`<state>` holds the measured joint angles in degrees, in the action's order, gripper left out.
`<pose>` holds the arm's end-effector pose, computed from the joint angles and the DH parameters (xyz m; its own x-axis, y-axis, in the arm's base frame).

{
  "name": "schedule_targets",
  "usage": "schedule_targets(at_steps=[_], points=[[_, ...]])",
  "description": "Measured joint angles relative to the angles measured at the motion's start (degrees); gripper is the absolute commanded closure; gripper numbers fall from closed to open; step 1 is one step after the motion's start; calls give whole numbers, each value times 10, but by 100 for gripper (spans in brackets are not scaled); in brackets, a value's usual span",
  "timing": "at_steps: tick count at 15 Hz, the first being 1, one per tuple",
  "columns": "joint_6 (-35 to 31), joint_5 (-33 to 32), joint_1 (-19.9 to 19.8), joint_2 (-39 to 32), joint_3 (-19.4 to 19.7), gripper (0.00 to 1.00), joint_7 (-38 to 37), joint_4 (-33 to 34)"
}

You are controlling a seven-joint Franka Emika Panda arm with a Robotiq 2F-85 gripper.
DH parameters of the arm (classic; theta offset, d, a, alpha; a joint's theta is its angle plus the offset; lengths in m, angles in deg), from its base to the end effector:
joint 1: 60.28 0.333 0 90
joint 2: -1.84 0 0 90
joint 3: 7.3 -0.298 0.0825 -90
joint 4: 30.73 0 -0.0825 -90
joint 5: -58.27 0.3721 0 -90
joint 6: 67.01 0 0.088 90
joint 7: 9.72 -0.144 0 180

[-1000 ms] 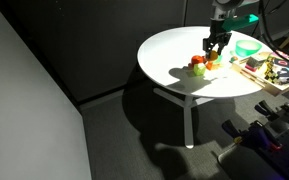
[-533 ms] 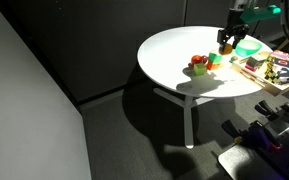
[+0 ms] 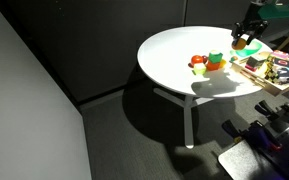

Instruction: Put the orange in the wooden tray

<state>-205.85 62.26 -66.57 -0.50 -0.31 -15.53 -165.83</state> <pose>0.4857 -0.1129 0.2675 0.9265 -0.3758 0.0194 -0.3747 -0.9261 -0.0443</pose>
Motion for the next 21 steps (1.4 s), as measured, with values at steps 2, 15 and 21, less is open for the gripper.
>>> schedule_targets(at_steps=[2, 15, 21], points=[[-6, 12, -11, 9, 9, 58, 0, -11], [-7, 15, -37, 26, 39, 58, -21, -42], [-7, 15, -37, 28, 39, 33, -21, -45]])
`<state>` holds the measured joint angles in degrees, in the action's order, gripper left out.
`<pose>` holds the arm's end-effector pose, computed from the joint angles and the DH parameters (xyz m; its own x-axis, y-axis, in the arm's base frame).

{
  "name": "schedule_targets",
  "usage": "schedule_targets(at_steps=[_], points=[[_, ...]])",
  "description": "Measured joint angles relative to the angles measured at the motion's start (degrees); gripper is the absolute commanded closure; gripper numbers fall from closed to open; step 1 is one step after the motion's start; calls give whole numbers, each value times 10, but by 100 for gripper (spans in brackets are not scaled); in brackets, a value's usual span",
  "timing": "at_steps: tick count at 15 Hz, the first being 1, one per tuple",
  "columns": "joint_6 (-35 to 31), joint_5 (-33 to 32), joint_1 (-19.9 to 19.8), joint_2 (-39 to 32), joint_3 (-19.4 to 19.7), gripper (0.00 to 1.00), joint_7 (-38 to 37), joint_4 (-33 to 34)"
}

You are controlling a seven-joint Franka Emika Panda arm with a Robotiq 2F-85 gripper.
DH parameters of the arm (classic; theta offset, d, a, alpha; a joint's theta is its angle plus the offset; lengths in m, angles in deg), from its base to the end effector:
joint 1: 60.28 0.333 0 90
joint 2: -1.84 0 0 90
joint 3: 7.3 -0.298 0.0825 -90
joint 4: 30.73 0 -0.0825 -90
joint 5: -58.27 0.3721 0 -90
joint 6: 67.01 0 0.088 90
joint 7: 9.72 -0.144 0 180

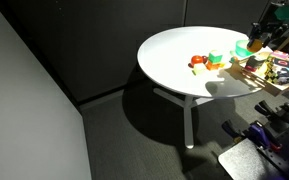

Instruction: Put the orange in the wooden tray

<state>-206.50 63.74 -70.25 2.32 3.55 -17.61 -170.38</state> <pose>0.4445 -0.1662 0.2606 0.8401 -0.5424 -0.0057 -0.5416 -0.8382 -0.0637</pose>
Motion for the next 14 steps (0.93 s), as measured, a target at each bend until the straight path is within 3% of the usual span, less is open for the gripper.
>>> schedule_targets(at_steps=[9, 10, 14], points=[[0, 0, 0, -2, 0, 33, 0, 0], [0, 0, 0, -2, 0, 58, 0, 0], [0, 0, 0, -3, 0, 58, 0, 0]])
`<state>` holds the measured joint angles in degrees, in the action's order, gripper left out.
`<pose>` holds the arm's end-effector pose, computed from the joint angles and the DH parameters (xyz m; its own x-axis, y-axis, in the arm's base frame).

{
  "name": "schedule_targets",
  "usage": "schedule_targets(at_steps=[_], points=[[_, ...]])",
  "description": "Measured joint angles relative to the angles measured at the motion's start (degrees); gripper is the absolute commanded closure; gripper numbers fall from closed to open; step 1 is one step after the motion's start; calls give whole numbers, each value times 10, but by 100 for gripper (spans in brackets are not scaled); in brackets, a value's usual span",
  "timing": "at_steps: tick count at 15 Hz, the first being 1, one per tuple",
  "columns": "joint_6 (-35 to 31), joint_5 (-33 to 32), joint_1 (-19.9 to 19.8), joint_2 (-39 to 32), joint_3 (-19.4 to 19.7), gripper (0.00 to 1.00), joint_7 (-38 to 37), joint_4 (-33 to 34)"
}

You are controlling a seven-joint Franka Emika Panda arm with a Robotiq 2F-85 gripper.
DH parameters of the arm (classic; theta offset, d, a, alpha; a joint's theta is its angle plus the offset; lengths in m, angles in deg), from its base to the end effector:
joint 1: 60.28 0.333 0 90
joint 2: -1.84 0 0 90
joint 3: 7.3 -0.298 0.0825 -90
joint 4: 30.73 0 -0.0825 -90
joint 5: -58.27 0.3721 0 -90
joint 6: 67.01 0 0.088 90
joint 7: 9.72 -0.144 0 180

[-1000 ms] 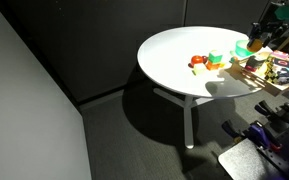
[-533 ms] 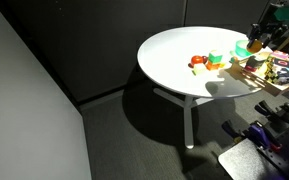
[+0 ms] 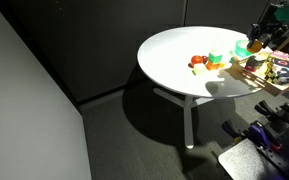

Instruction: Put the orange in the wooden tray

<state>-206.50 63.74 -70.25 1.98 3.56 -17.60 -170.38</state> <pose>0.4441 -0.1662 0.2578 0.8400 -0.5424 -0.0112 -0.5420 -0.8381 -0.0614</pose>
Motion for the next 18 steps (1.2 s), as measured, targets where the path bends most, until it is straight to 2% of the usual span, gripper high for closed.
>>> schedule_targets(at_steps=[6, 18], points=[[0, 0, -11, 1, 15, 58, 0, 2], [10, 0, -73, 1, 72, 58, 2, 5]])
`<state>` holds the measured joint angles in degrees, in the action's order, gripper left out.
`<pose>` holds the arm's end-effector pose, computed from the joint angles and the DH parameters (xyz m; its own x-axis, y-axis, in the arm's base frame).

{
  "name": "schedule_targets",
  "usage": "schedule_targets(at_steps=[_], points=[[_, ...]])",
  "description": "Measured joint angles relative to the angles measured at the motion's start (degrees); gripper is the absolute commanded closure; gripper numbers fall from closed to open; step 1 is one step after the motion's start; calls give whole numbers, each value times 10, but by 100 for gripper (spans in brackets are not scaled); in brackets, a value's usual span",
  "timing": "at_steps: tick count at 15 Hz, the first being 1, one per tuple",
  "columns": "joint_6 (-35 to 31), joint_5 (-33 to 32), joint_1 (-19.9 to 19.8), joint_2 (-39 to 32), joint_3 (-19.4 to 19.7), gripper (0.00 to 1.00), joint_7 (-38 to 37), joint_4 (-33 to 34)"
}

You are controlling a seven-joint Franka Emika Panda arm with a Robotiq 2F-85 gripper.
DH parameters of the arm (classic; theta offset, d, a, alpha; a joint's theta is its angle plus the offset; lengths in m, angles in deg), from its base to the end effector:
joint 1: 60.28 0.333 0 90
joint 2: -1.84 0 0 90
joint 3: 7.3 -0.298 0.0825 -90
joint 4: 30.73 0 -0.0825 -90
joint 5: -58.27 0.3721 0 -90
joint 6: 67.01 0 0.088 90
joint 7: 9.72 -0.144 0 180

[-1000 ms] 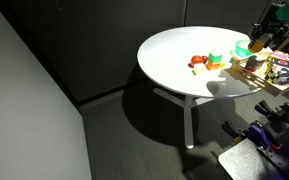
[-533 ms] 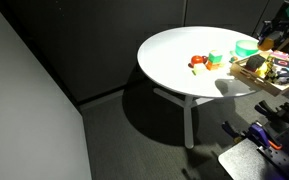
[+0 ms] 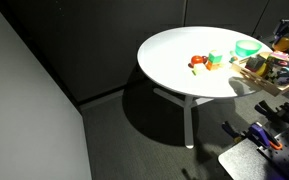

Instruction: Put the orange in the wooden tray

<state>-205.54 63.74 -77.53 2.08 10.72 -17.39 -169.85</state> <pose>0.3897 -0.2721 0.2607 0.6816 -0.7315 -0.0171 -0.7309 -0.6796 -0.0622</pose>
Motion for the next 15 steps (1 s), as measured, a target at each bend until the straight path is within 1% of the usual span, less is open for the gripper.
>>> schedule_targets(at_steps=[8, 15], points=[[18, -11, -31, -15, 34, 58, 13, 11], [18, -74, -36, -60, 44, 58, 13, 32]])
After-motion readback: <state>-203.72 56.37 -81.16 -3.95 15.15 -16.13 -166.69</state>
